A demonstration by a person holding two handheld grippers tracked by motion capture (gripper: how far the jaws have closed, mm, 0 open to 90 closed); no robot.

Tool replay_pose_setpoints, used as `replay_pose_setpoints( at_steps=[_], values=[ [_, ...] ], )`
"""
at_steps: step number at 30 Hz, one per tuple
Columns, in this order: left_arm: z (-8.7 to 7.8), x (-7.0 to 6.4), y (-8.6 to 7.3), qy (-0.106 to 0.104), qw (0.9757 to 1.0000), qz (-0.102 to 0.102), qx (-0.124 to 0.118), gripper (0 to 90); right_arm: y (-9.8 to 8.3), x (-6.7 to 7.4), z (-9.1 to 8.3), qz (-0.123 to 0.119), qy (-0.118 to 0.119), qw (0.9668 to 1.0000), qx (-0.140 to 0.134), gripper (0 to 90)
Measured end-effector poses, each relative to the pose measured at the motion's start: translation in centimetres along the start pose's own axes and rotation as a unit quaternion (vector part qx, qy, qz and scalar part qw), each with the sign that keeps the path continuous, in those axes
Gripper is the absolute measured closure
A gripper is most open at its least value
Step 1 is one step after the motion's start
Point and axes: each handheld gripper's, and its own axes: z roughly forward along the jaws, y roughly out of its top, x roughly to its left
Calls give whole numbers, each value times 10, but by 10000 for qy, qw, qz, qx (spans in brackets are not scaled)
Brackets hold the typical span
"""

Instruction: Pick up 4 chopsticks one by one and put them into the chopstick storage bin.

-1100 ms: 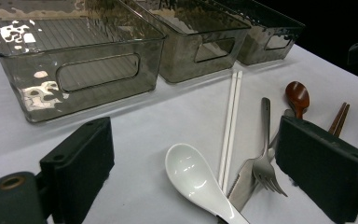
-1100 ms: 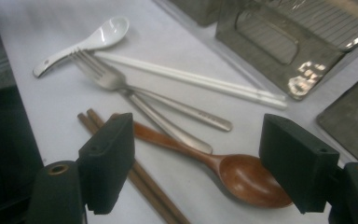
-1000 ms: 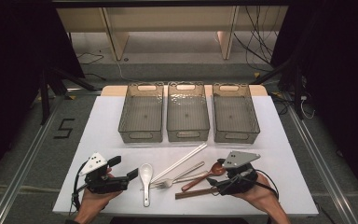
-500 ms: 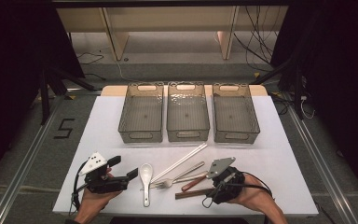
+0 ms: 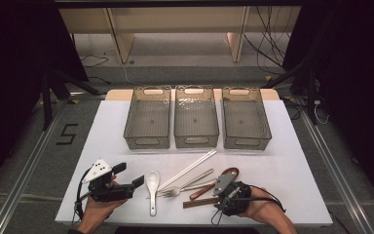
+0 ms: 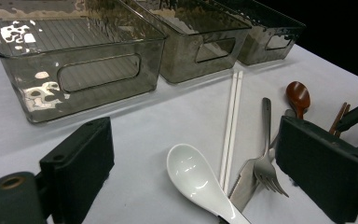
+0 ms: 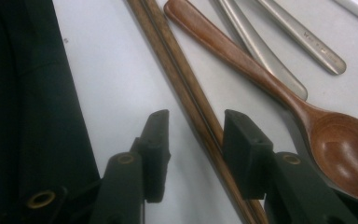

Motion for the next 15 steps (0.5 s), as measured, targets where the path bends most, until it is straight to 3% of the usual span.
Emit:
replay_pose_setpoints(
  at_steps=[11,12,15],
  values=[
    [1,0,0,-9,10000,-7,11,110,1,-1,6,-186,54,9996,200,708],
    [1,0,0,-9,10000,-10,16,110,2,-1,6,-319,54,9991,277,712],
    [1,0,0,-14,10000,-14,10,110,4,0,7,-360,30,9988,321,716]
  ],
)
